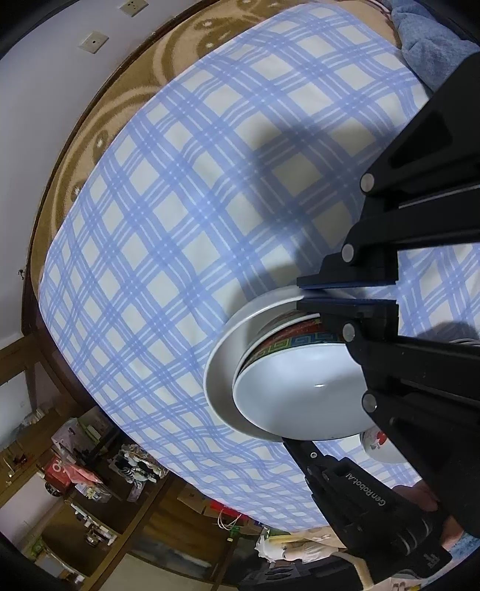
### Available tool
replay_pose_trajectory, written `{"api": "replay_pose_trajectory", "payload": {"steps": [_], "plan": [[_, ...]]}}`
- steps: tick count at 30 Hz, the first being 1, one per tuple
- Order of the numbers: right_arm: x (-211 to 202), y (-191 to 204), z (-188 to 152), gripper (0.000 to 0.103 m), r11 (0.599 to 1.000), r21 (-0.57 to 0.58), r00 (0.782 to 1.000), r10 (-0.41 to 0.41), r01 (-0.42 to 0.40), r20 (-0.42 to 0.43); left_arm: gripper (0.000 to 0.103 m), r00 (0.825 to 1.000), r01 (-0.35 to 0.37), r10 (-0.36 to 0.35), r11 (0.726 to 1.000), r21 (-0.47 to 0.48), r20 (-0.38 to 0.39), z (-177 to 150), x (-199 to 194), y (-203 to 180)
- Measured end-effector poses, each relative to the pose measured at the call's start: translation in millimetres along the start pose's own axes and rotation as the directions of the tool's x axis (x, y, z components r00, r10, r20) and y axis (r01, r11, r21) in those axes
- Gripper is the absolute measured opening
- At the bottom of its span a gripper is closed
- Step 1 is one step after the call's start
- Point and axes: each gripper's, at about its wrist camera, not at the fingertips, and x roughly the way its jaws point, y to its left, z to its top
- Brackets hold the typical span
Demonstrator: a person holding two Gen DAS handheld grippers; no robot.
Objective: Organize plates and bowls
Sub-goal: 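Lift the nested bowl stack with both grippers and carry it over the cherry plate stack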
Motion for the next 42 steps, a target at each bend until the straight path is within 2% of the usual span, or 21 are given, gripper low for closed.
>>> {"api": "replay_pose_trajectory", "payload": {"steps": [14, 24, 34, 42], "plan": [[-20.3, 8.3, -6.9, 0.007, 1.0, -0.018, 1.0, 0.018, -0.018, 0.006, 0.003, 1.0, -0.008, 0.008, 1.0, -0.012, 0.021, -5.9, -26.6, 1.0], [-49.7, 30.9, -21.9, 0.007, 0.998, -0.057, 0.999, 0.043, -0.042, 0.031, 0.003, 0.997, -0.03, 0.031, 0.999, -0.028, 0.064, -20.5, -69.5, 10.4], [-71.4, 67.1, -62.5, 0.007, 0.989, -0.122, 0.996, 0.085, -0.081, 0.028, 0.003, 0.993, -0.077, 0.084, 0.994, -0.084, 0.083, -63.8, -117.7, 36.4], [-68.6, 89.1, -103.9, 0.007, 0.982, -0.175, 0.997, 0.077, -0.074, 0.008, 0.003, 0.988, -0.141, 0.149, 0.981, -0.135, 0.05, -109.9, -127.9, 53.5]]}}
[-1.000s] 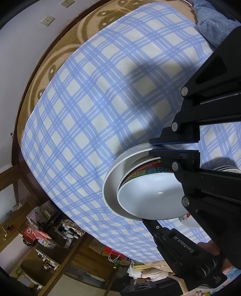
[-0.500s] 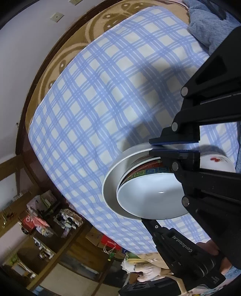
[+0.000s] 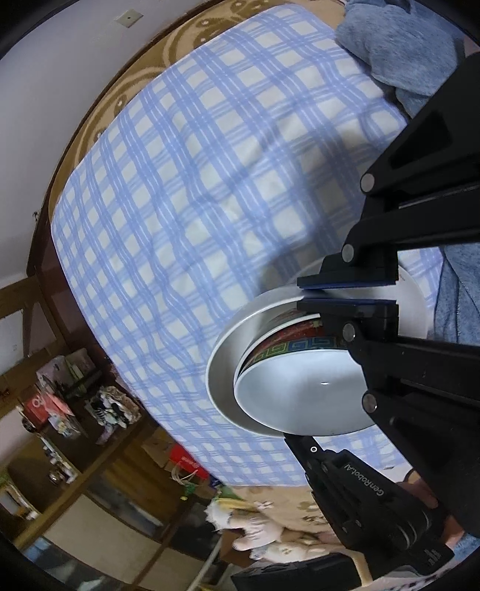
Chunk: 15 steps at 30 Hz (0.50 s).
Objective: Organize plates and bowls
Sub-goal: 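Lift the nested bowl stack with both grippers and carry it over the cherry plate stack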
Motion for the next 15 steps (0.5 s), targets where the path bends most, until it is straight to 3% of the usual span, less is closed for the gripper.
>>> {"api": "replay_pose_trajectory", "payload": {"steps": [7, 15], "plan": [[26.5, 2.9, -31.0, 0.006, 1.0, -0.003, 0.998, -0.004, 0.004, -0.066, 0.003, 0.998, -0.019, 0.017, 0.999, -0.038, -0.061, -31.3, 18.5, 17.6], [47.6, -1.3, -39.6, 0.006, 1.0, -0.008, 0.994, -0.017, 0.016, -0.109, 0.004, 0.995, 0.003, -0.007, 0.999, -0.046, -0.102, -48.7, 37.1, 25.8]]}}
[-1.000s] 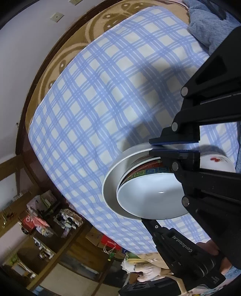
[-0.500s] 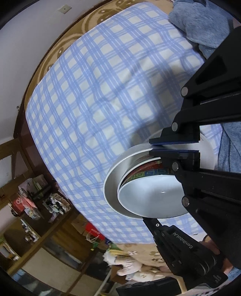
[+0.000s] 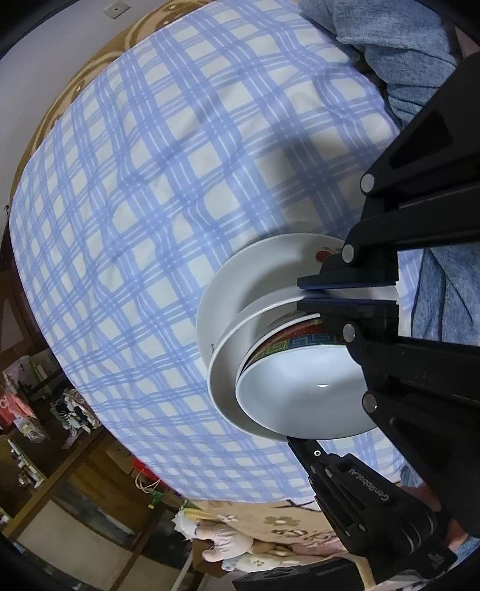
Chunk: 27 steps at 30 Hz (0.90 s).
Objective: Organize plates and bowls
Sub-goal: 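Lower the bowl stack onto the cherry plates and open both grippers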
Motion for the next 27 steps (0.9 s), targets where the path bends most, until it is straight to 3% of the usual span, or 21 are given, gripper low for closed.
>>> {"api": "replay_pose_trajectory", "payload": {"steps": [4, 10, 18, 21, 23, 27], "plan": [[0.1, -1.7, 5.2, 0.006, 1.0, 0.01, 1.0, 0.012, -0.012, -0.003, 0.004, 0.999, -0.01, 0.008, 0.999, 0.043, 0.052, 3.1, -9.8, -5.5], [-36.0, 8.1, 18.5, 0.003, 0.998, -0.056, 0.995, 0.017, -0.012, 0.099, 0.004, 0.993, -0.052, 0.044, 0.996, 0.069, 0.106, 15.6, -30.6, -5.7], [-64.5, 13.5, 15.2, 0.009, 0.99, -0.14, 0.989, 0.039, -0.019, 0.14, 0.01, 0.981, -0.091, 0.078, 0.994, 0.067, 0.175, 9.4, -61.1, -3.7], [-72.4, 13.3, 8.7, 0.022, 0.987, -0.16, 0.985, 0.059, -0.032, 0.164, 0.016, 0.97, -0.128, 0.108, 0.988, 0.081, 0.217, 3.0, -74.6, -5.7], [-79.5, 15.1, 3.4, 0.038, 0.984, -0.179, 0.981, 0.057, -0.024, 0.186, 0.023, 0.965, -0.137, 0.114, 0.987, 0.084, 0.237, -1.4, -83.4, -6.8], [-91.3, 14.6, -4.6, 0.05, 0.981, -0.196, 0.972, 0.057, -0.012, 0.226, 0.036, 0.948, -0.154, 0.124, 0.985, 0.082, 0.292, -11.3, -104.2, -6.4]]}}
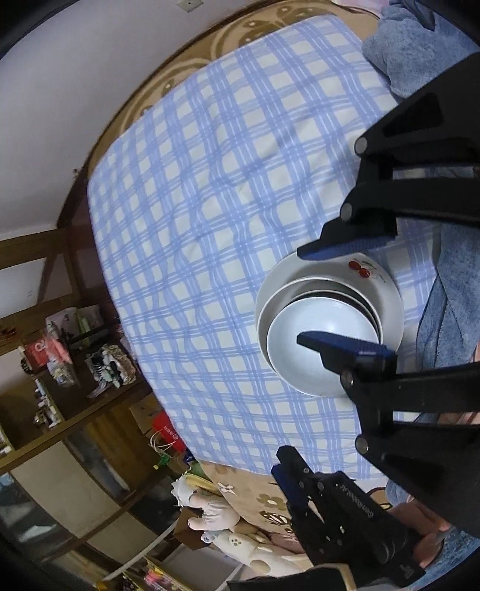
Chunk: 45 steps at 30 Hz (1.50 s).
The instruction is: Organize plates and bowls
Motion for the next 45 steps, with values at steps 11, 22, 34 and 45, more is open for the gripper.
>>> {"api": "replay_pose_trajectory", "payload": {"steps": [11, 22, 34, 45], "plan": [[-49.2, 11.5, -23.0, 0.091, 0.995, -0.095, 0.975, 0.0, 0.022, 0.224, 0.083, 0.965, -0.126, 0.119, 0.992, 0.013, 0.235, -25.6, -60.8, -1.5], [-81.4, 10.5, -44.4, 0.103, 0.99, -0.112, 0.91, -0.033, 0.087, 0.413, 0.089, 0.925, -0.132, 0.141, 0.99, -0.05, 0.353, -56.7, -85.5, -1.2], [-77.4, 7.3, -59.6, 0.103, 0.986, -0.124, 0.895, -0.049, 0.116, 0.444, 0.089, 0.913, -0.151, 0.168, 0.986, -0.075, 0.372, -80.3, -77.1, -1.7], [-63.1, 2.8, -57.4, 0.103, 0.985, -0.125, 0.908, -0.058, 0.12, 0.415, 0.089, 0.9, -0.176, 0.197, 0.98, -0.091, 0.388, -81.3, -65.0, 1.7]]}}
